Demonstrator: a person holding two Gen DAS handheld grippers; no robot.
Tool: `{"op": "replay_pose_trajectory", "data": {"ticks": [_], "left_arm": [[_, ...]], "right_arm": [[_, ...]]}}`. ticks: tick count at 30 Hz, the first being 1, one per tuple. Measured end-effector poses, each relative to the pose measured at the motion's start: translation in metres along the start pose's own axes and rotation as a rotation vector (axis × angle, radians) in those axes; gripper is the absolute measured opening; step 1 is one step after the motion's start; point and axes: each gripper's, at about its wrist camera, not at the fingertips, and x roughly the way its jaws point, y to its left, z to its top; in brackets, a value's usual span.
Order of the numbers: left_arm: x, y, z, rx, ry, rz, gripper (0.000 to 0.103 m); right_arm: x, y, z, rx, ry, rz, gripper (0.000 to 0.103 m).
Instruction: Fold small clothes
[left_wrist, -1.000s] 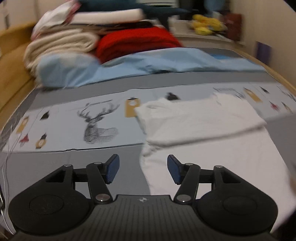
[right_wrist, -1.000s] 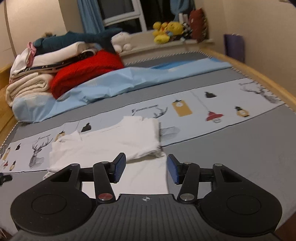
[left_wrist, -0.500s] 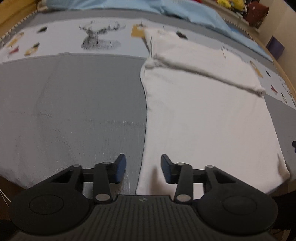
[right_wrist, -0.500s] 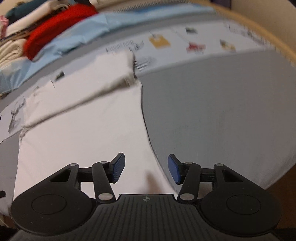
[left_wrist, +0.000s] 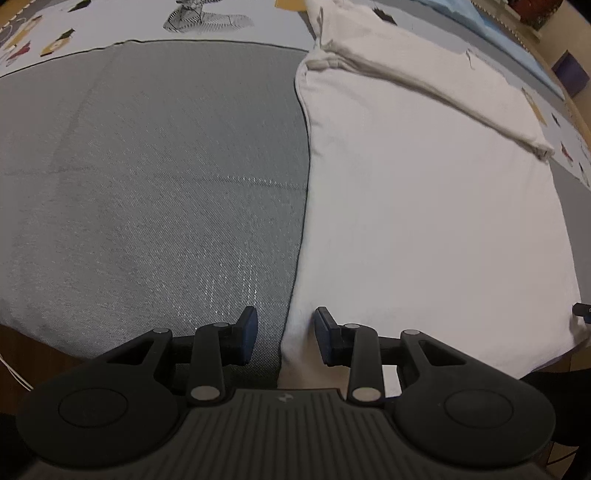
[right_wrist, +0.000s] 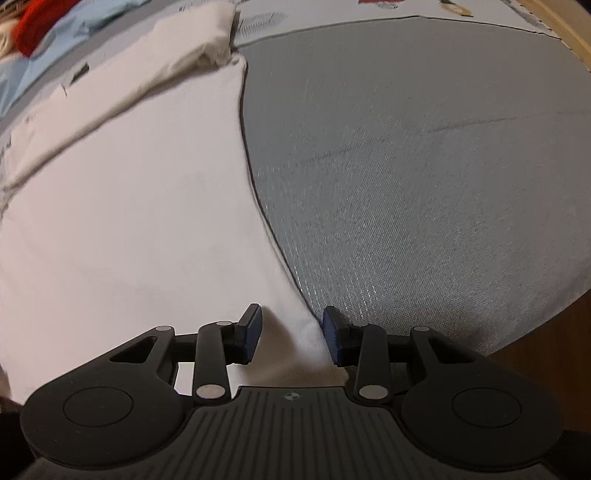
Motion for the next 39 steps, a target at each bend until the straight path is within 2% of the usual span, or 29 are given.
{"op": "replay_pose_trajectory", "data": {"ticks": [13, 14, 16, 17, 18, 20, 24, 27, 39], "left_arm": [[0.006, -0.005, -0.001, 0.063, 0.006, 0.016, 0.037], [0.006, -0.006, -0.002, 0.07, 0.006, 0.017, 0.033], [0.006, -0.008, -0.003, 0.082, 0.007, 0.01, 0.022], [0.006, -0.009, -0.004, 0.087, 0.008, 0.001, 0.013], [0.006, -0.01, -0.005, 0.093, 0.01, -0.008, 0.007], [0.004, -0.014, -0.007, 0.112, 0.006, -0.01, 0.006], [0.003, -0.015, -0.01, 0.117, 0.015, -0.015, 0.007], [0.005, -0.014, -0.012, 0.119, 0.035, -0.012, 0.008], [0.005, -0.016, -0.013, 0.13, 0.036, -0.001, 0.009]], "right_arm": [[0.003, 0.012, -0.002, -0.075, 0.004, -0.041, 0.04], [0.003, 0.013, -0.003, -0.081, 0.004, -0.041, 0.037], [0.004, 0.017, -0.004, -0.098, 0.007, -0.033, 0.02], [0.004, 0.019, -0.004, -0.106, 0.011, -0.021, 0.006], [0.004, 0.019, -0.005, -0.108, 0.015, -0.002, 0.006], [0.003, 0.019, -0.005, -0.108, 0.013, 0.003, 0.006], [0.001, 0.01, -0.005, -0.066, 0.014, 0.01, 0.008], [0.003, 0.007, -0.007, -0.077, 0.032, -0.005, 0.015], [0.007, 0.008, -0.006, -0.107, 0.034, -0.02, 0.018]]}}
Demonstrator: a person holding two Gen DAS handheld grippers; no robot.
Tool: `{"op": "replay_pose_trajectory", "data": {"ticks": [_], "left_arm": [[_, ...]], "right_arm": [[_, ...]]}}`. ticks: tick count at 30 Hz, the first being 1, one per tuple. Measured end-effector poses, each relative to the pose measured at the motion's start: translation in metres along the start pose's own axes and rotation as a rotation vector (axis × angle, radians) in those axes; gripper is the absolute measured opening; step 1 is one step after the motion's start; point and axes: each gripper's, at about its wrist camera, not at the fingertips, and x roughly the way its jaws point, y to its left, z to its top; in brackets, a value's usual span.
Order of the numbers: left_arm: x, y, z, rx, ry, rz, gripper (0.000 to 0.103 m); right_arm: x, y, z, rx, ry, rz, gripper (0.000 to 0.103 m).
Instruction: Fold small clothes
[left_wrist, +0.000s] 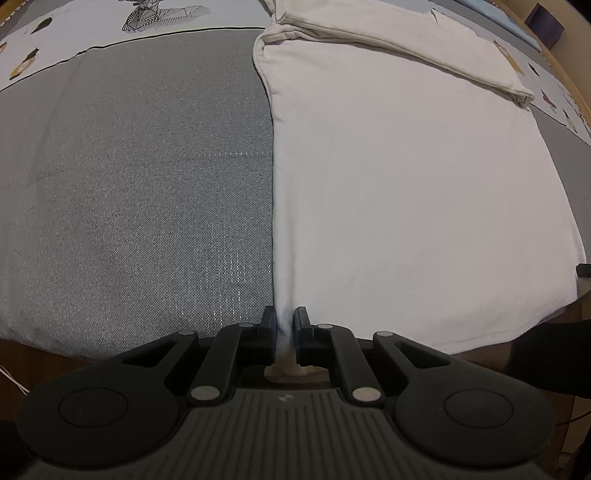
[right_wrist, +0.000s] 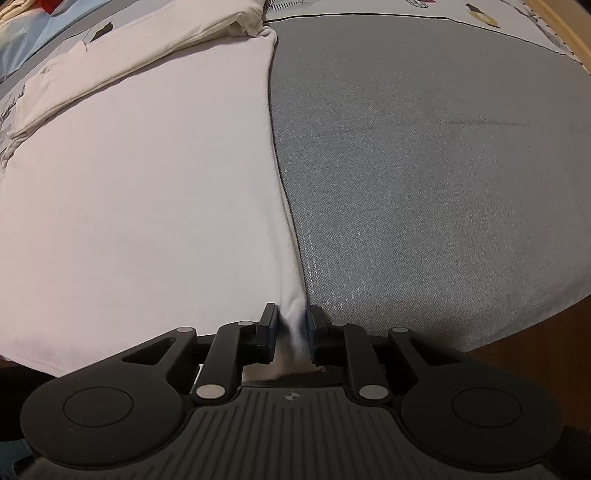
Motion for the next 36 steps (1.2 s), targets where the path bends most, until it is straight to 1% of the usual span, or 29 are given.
{"op": "replay_pose_trajectory", "data": {"ticks": [7, 8, 9, 10, 12, 14, 17, 20, 24, 27, 29, 31, 33, 34, 36], "left_arm": [[-0.003, -0.001, -0.003, 0.002, -0.006, 0.0, 0.009], [-0.004, -0.002, -0.004, 0.003, -0.008, 0.002, 0.008], [-0.004, -0.002, -0.004, 0.005, -0.01, 0.001, 0.007], [-0.005, -0.002, -0.005, 0.006, -0.015, 0.0, 0.007], [-0.01, -0.003, -0.006, 0.007, -0.038, -0.008, 0.005], [-0.024, -0.002, -0.005, -0.002, -0.081, -0.043, 0.005], [-0.055, -0.004, -0.004, 0.003, -0.152, -0.097, 0.004], [-0.094, -0.004, -0.007, 0.016, -0.23, -0.176, 0.004], [-0.149, -0.001, -0.027, 0.084, -0.312, -0.208, 0.004], [-0.195, 0.012, -0.054, 0.134, -0.355, -0.258, 0.004], [-0.222, 0.024, -0.075, 0.159, -0.375, -0.276, 0.004], [-0.237, 0.033, -0.084, 0.154, -0.391, -0.291, 0.004], [-0.241, 0.039, -0.081, 0.116, -0.403, -0.316, 0.004], [-0.238, 0.039, -0.074, 0.106, -0.409, -0.326, 0.004], [-0.224, 0.036, -0.051, 0.089, -0.405, -0.306, 0.004]], "right_arm": [[-0.006, 0.004, -0.006, 0.001, -0.008, -0.003, 0.017], [-0.007, 0.004, -0.006, 0.0, -0.009, -0.003, 0.016], [-0.007, 0.005, -0.007, -0.001, -0.011, -0.002, 0.011], [-0.009, 0.005, -0.007, 0.0, -0.015, 0.002, 0.008], [-0.012, 0.004, -0.007, 0.001, -0.034, 0.016, 0.005], [-0.025, 0.004, -0.006, 0.005, -0.1, 0.06, 0.005], [-0.062, -0.002, -0.001, 0.04, -0.231, 0.17, 0.004], [-0.101, -0.014, -0.004, 0.096, -0.316, 0.262, 0.004], [-0.156, -0.027, -0.021, 0.068, -0.4, 0.333, 0.004], [-0.196, -0.046, -0.041, 0.039, -0.422, 0.413, 0.004], [-0.223, -0.06, -0.059, 0.006, -0.436, 0.448, 0.004], [-0.237, -0.078, -0.072, 0.05, -0.443, 0.498, 0.004], [-0.237, -0.09, -0.071, 0.126, -0.424, 0.527, 0.004], [-0.232, -0.094, -0.066, 0.157, -0.417, 0.534, 0.004], [-0.218, -0.087, -0.053, 0.173, -0.411, 0.506, 0.004]]}}
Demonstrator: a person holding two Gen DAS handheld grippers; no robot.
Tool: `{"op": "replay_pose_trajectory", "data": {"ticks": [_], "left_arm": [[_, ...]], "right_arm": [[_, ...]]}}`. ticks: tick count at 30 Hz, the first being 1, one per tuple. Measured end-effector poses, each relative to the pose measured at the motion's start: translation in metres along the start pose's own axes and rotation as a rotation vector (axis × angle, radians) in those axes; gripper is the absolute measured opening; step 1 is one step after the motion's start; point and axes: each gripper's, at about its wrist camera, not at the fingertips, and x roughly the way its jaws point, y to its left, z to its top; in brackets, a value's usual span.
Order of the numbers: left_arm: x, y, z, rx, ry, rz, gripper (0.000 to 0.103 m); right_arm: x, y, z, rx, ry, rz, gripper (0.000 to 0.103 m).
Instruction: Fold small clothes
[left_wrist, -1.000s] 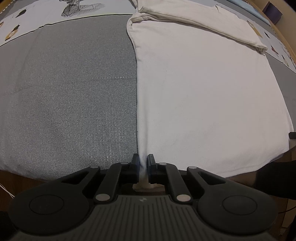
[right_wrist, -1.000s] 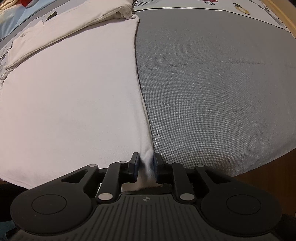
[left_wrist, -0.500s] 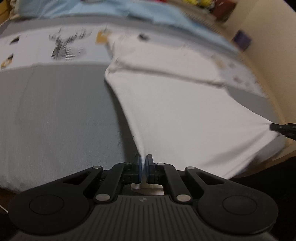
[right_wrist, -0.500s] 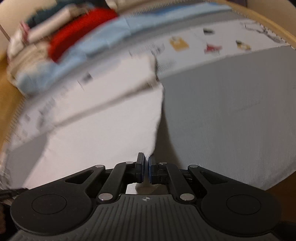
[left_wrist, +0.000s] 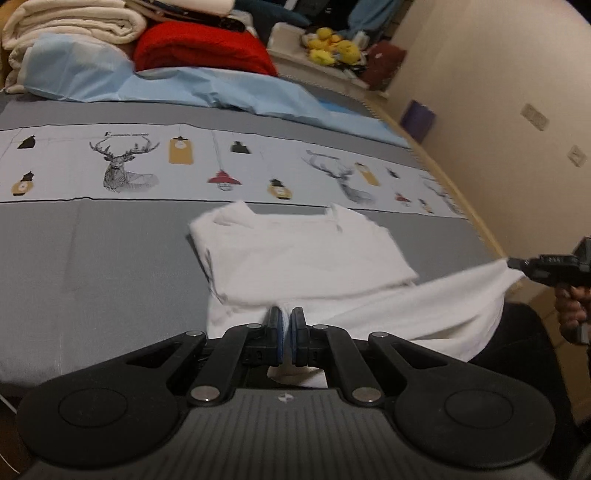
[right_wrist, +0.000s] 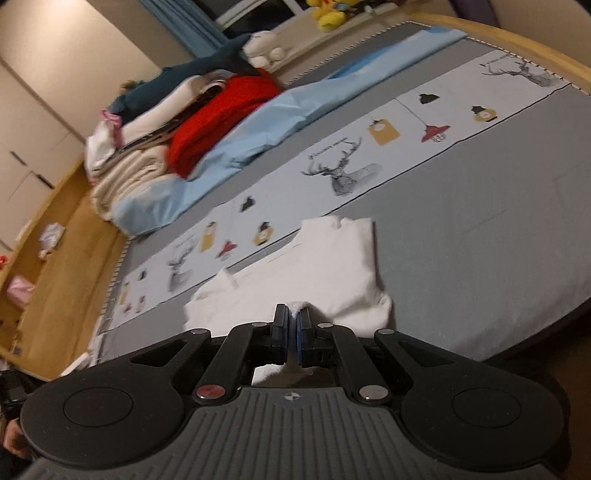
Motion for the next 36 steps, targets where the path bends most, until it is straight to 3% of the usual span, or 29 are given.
{"op": "replay_pose_trajectory", "data": {"ticks": [6, 9, 12, 14, 15, 16, 18, 20, 22, 24, 27, 33, 36], "left_arm": [[0.115, 0.045, 0.071, -0.055, 0.065, 0.106, 0.004], [0.173, 0.082, 0.097, -0.144, 0.078, 0.133, 0.006], [0.195, 0.114, 0.099, -0.19, 0.047, 0.263, 0.008], [0.194, 0.135, 0.094, -0.289, 0.06, 0.248, 0.008], [0.193, 0.14, 0.094, -0.302, 0.062, 0.229, 0.008], [0.193, 0.141, 0.093, -0.276, 0.073, 0.21, 0.008], [0.2, 0.139, 0.09, -0.205, 0.106, 0.194, 0.013], [0.211, 0.137, 0.084, -0.156, 0.151, 0.17, 0.013], [0.222, 0.131, 0.083, -0.117, 0.171, 0.154, 0.016], [0.229, 0.122, 0.085, -0.075, 0.163, 0.139, 0.026], [0.239, 0.103, 0.092, -0.019, 0.128, 0.118, 0.034], [0.28, 0.08, 0.1, 0.107, 0.169, 0.174, 0.034], [0.291, 0.08, 0.105, 0.111, 0.168, 0.173, 0.034]], "right_arm": [[0.105, -0.006, 0.049, 0.027, 0.055, -0.123, 0.004], [0.161, -0.019, 0.076, 0.104, 0.053, -0.175, 0.005], [0.201, -0.04, 0.093, 0.193, -0.011, -0.282, 0.015], [0.208, -0.052, 0.092, 0.175, -0.057, -0.336, 0.015], [0.21, -0.059, 0.091, 0.204, -0.034, -0.335, 0.015], [0.209, -0.065, 0.091, 0.236, -0.017, -0.29, 0.015], [0.207, -0.062, 0.092, 0.163, 0.001, -0.233, 0.017], [0.213, -0.052, 0.088, -0.008, 0.051, -0.254, 0.026], [0.226, -0.052, 0.077, -0.085, 0.128, -0.273, 0.027], [0.241, -0.053, 0.069, -0.131, 0.209, -0.293, 0.027], [0.251, -0.041, 0.071, -0.17, 0.199, -0.279, 0.035], [0.286, -0.027, 0.077, -0.245, 0.228, -0.305, 0.038], [0.3, -0.023, 0.078, -0.296, 0.227, -0.336, 0.038]]}}
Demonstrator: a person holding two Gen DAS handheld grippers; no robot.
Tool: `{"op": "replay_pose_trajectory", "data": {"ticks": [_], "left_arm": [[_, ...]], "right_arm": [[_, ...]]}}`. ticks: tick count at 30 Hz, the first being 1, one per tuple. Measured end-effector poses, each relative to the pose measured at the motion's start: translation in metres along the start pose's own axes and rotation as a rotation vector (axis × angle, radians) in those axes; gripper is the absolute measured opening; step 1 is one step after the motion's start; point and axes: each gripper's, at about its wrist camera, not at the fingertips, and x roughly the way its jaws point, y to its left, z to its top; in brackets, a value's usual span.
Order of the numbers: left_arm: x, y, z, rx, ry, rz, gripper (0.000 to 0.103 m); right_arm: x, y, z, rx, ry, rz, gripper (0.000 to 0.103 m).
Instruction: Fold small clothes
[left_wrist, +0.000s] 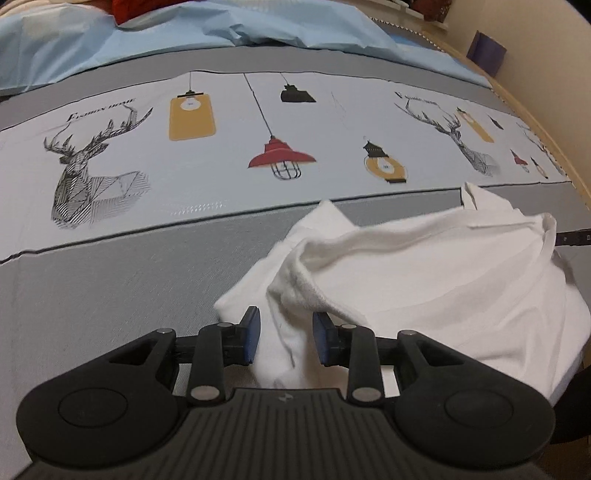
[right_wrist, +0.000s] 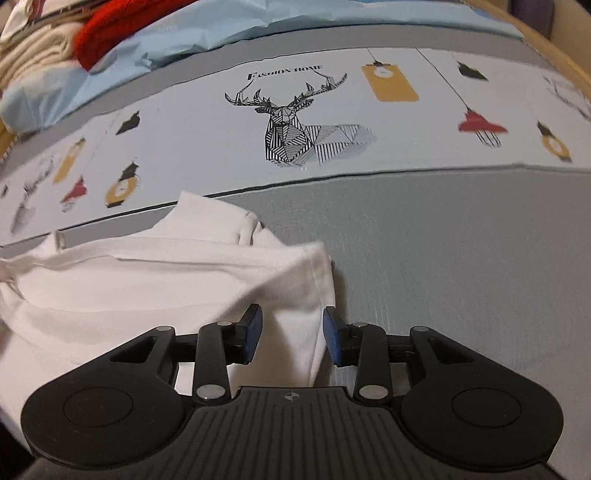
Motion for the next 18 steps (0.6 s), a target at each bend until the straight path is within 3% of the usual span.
{"op": "replay_pose_trajectory", "data": {"ticks": [7, 11, 12, 13, 14, 16, 18], "left_arm": [[0.013, -0.003, 0.016, 0.007, -0.049, -0.007, 0.034], [0.022, -0.003, 0.021, 0.012, -0.05, -0.002, 0.034], [0.024, -0.002, 0.022, 0.011, -0.044, -0.004, 0.03], [0.025, -0.001, 0.022, 0.008, -0.039, -0.008, 0.023], [0.025, 0.001, 0.023, 0.015, -0.04, -0.011, 0.005], [0.013, 0.006, 0.025, 0.019, -0.079, 0.008, 0.004], [-0.004, 0.025, 0.029, -0.081, -0.138, -0.012, 0.004]], "right_arm": [[0.013, 0.002, 0.018, 0.037, -0.036, -0.012, 0.037], [0.014, 0.004, 0.024, 0.042, -0.052, 0.001, 0.016], [0.015, 0.005, 0.025, 0.044, -0.054, 0.002, 0.008], [0.015, 0.005, 0.026, 0.046, -0.06, 0.0, 0.007], [0.014, 0.005, 0.028, 0.05, -0.068, -0.003, 0.007], [0.006, 0.004, 0.033, 0.081, -0.126, -0.02, 0.006], [-0.01, -0.001, 0.038, 0.164, -0.221, 0.006, 0.006]]}}
